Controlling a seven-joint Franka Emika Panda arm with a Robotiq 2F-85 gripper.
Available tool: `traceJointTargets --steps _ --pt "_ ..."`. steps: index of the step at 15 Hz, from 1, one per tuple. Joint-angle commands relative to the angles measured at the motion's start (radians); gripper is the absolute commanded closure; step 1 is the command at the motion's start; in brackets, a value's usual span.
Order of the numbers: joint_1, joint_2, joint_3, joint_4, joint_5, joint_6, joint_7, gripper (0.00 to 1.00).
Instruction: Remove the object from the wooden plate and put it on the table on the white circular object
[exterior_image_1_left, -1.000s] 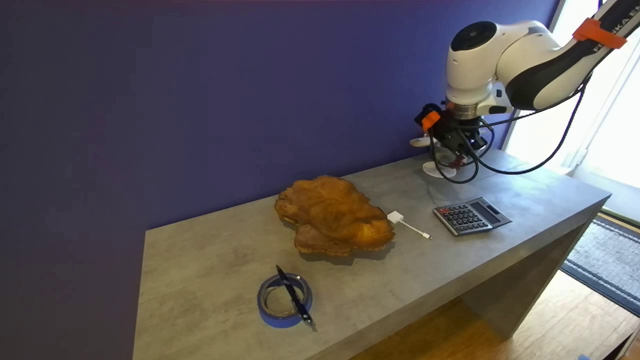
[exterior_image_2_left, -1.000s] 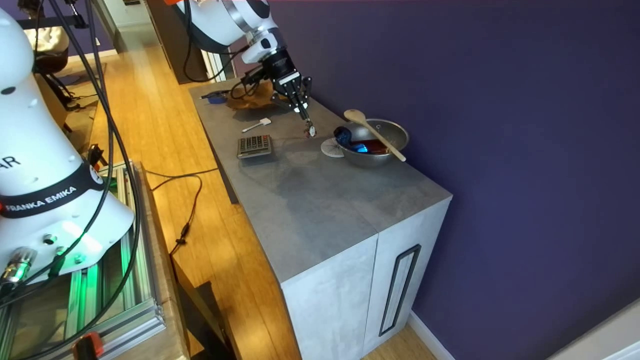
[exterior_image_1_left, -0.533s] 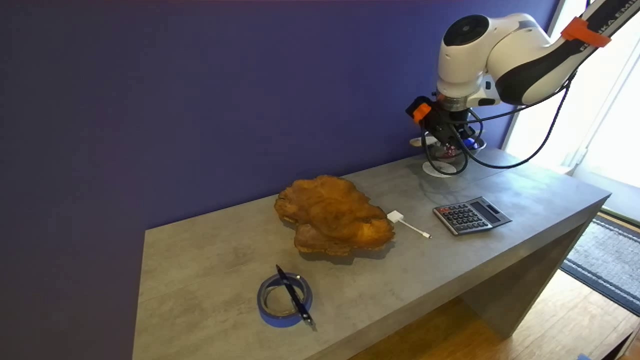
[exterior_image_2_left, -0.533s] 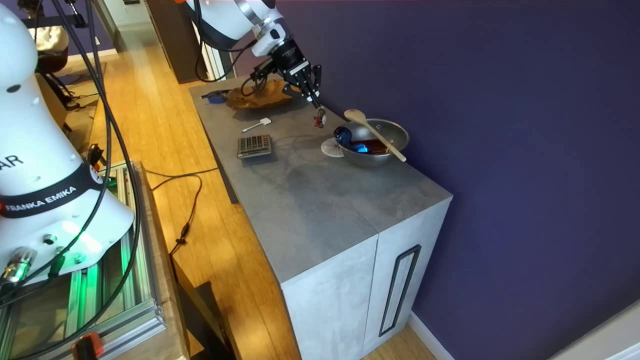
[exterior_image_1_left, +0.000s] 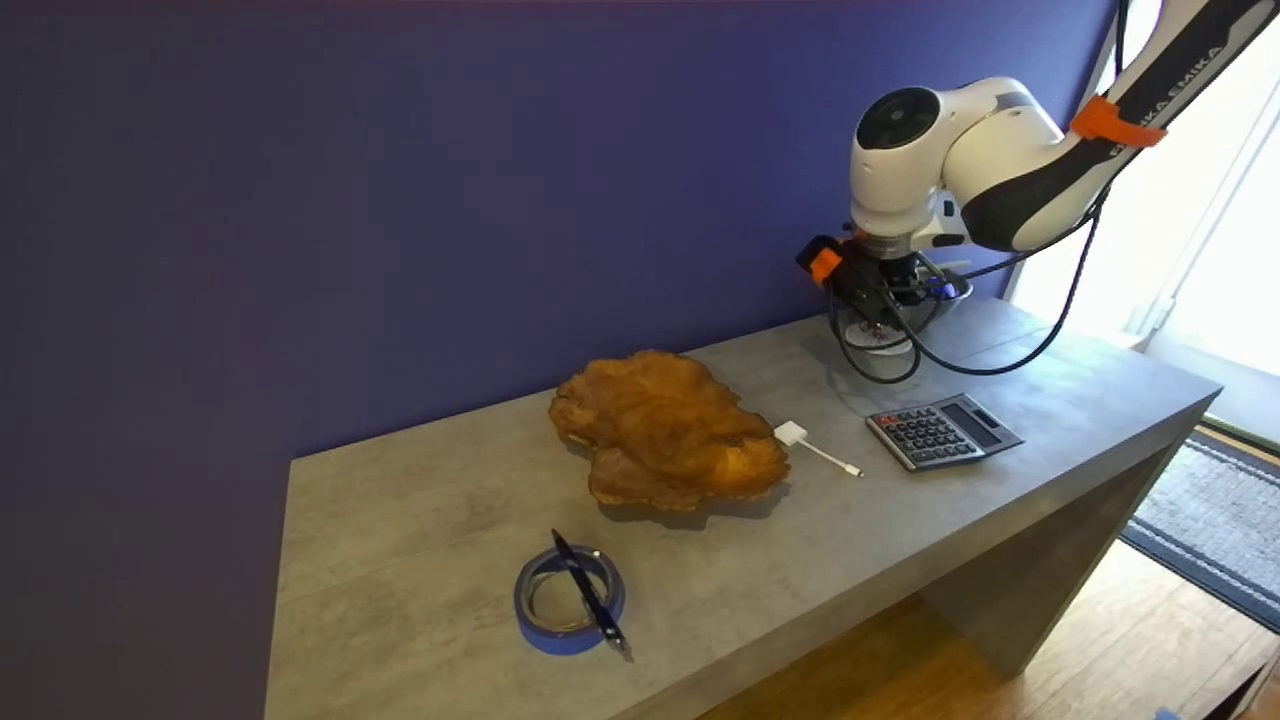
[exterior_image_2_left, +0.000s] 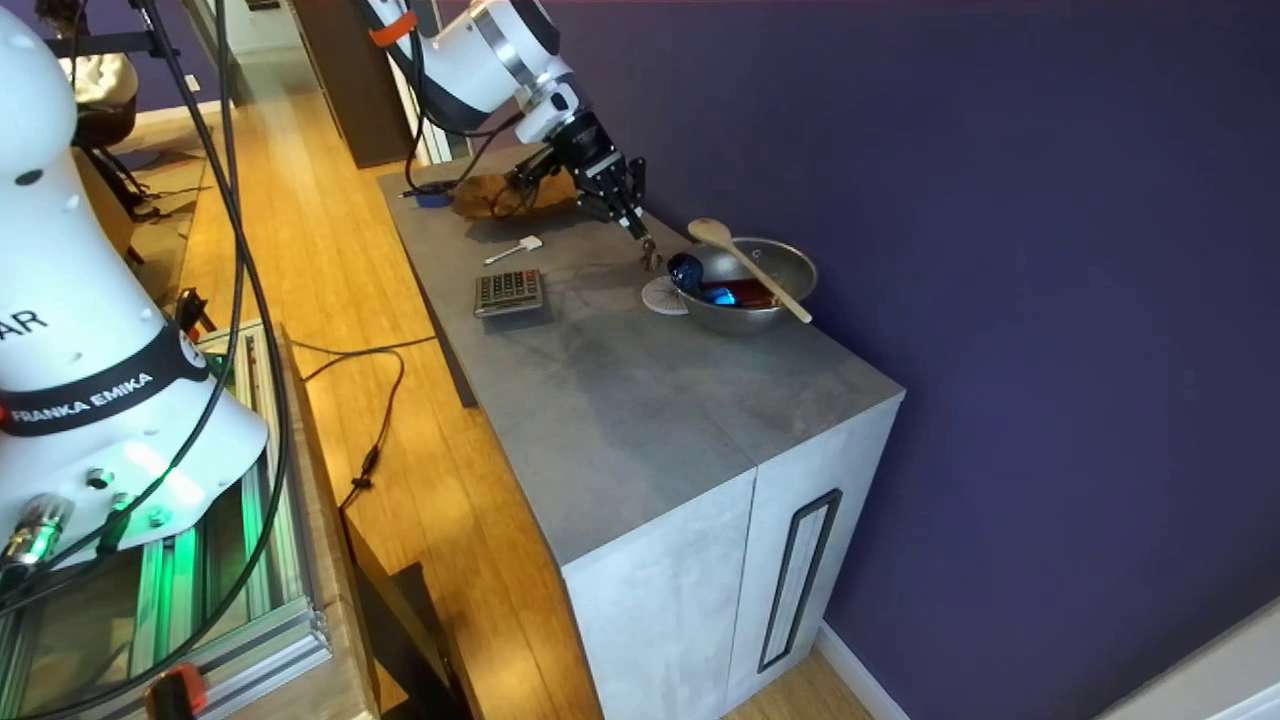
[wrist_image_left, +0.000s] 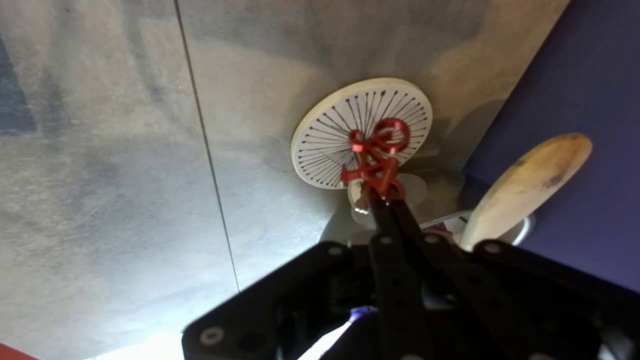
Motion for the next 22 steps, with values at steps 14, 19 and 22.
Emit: traceJointTargets --steps 14,19,22 --pt "-0.084 -0.075 0.038 -0.058 -0.083 0.023 0.043 0.31" --pt "0.213 -0.267 -0.335 -0.231 -0.101 0.281 0.048 0.0" --pt "0.407 -0.395 -0.553 -0.289 -0.085 0.343 0.048 0.0"
